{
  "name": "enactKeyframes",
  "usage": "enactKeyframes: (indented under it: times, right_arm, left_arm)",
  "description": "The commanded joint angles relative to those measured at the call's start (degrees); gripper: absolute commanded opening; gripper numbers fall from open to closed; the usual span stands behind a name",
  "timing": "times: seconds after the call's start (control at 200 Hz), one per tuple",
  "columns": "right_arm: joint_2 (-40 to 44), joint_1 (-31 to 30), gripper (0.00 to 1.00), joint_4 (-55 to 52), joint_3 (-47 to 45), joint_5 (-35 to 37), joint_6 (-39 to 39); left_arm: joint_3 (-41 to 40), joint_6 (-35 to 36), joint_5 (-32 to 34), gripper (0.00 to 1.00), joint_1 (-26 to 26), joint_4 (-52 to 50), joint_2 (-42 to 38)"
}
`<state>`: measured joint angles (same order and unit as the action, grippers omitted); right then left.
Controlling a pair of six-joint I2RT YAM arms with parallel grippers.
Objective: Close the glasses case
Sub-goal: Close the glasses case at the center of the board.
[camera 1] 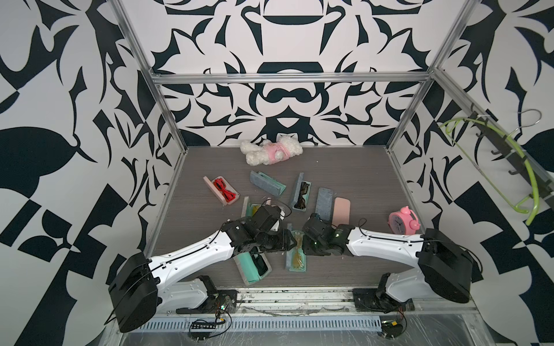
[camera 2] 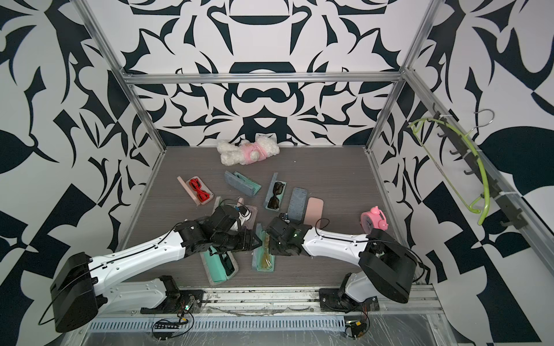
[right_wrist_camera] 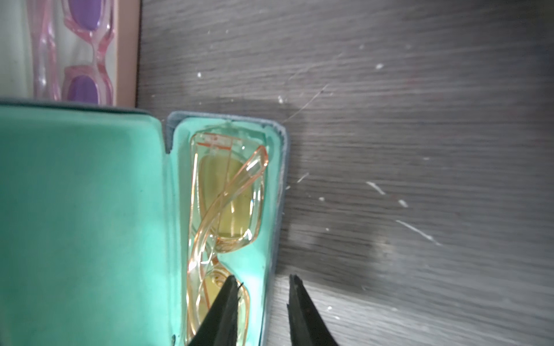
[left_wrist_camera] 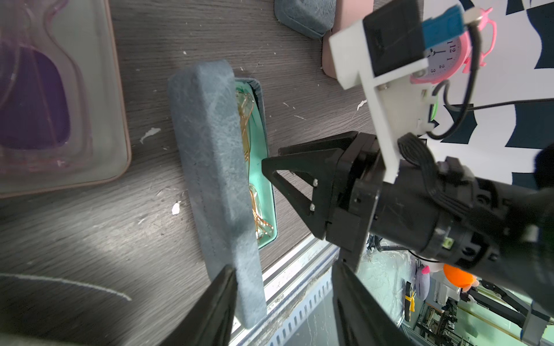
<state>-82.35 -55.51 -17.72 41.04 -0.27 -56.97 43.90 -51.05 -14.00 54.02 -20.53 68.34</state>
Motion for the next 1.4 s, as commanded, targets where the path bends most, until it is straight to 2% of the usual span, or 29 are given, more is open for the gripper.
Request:
enactKeyframes:
  times: [0.0, 0.125, 0.48, 1.395]
  right_arm:
    - [-0.91, 0.06, 0.3, 2.51, -0.43, -1.39, -0.77]
    - [-1.77, 0.05, 0.23, 2.64, -0.62, -1.31, -1.11]
    - [-0.76, 0.05, 0.13, 1.19, -2.19, -0.17, -1.92]
    - [-0.9, -0.39, 0.07, 1.19, -1.87, -0.17, -1.65]
  left_arm:
    - [-1.27, 0.06, 0.39, 0.56, 0.12, -1.17, -0.65]
    - [-1.53, 0.12, 0.55, 0.56, 0.05, -1.11, -0.57]
    - [-2.94, -0.11, 0.63, 0.51, 0.03, 0.02, 0.17]
    - [-3.45, 0.47, 0.46, 0.35, 0.03, 1.23, 3.89]
